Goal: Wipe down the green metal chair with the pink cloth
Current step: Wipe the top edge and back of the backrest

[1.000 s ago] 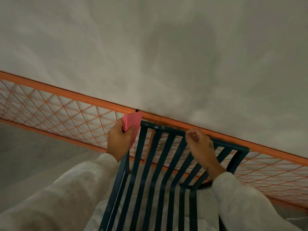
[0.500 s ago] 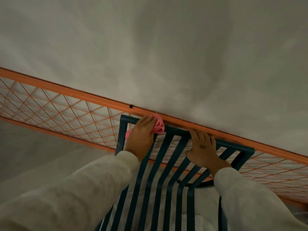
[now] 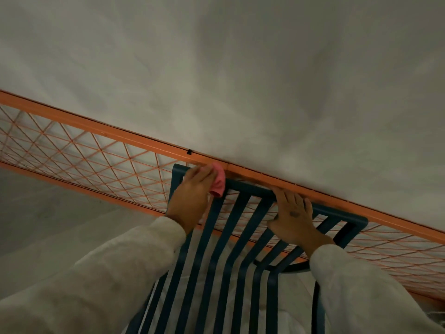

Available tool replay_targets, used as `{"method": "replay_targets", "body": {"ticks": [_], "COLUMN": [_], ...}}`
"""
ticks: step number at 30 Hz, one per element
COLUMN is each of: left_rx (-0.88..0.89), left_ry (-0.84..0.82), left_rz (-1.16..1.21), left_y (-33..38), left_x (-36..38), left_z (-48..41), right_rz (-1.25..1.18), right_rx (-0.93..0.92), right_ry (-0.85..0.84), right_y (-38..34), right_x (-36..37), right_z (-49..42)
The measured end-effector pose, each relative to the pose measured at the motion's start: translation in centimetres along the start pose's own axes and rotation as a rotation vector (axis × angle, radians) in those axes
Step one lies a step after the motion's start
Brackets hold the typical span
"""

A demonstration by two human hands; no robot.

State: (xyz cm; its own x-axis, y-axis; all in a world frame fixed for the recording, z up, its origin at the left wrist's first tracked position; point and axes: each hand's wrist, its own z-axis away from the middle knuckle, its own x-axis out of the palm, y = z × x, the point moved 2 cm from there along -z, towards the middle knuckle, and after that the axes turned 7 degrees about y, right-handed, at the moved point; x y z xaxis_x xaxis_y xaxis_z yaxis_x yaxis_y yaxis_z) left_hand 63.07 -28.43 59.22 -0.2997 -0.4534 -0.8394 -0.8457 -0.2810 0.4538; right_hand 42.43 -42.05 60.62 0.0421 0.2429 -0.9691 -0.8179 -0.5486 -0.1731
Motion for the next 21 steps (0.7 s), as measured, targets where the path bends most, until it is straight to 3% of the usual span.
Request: {"method": "replay_targets", "body": {"ticks": [5, 9, 11, 15, 18, 21], "left_rx": [-0.001, 0.256, 0.304, 0.291, 0.149, -0.276], "left_ry": [0.066, -0.109, -0.136, -0.087, 0.007, 0.177], "left_rz": [-0.083, -0.425, -0.454, -0.330, 0.038, 0.459], "left_y": [0.3, 4.7, 6.9, 8.5, 6.6, 4.4], "left_x": [0.4, 2.0, 3.6, 5.2, 4.5, 4.1], "left_z": [-1.1, -2.0, -2.0, -0.8, 1.1, 3.6], "right_rz": [0.020, 0.027, 0.006, -0.004, -0.023, -0.026], "right_rx": [0.013, 0.006, 0.006, -0.008, -0.020, -0.020], "right_ry": [-0.002, -0.041, -0.059, -0.089, -0.094, -0.097], "right_y": [-0.2, -0.3, -0.2, 0.0, 0.3, 0.4], "right_x": [0.4, 0.1, -0.1, -0.5, -0.2, 0.0], "right_z": [0.1, -0.1, -0.2, -0.3, -0.2, -0.3]}}
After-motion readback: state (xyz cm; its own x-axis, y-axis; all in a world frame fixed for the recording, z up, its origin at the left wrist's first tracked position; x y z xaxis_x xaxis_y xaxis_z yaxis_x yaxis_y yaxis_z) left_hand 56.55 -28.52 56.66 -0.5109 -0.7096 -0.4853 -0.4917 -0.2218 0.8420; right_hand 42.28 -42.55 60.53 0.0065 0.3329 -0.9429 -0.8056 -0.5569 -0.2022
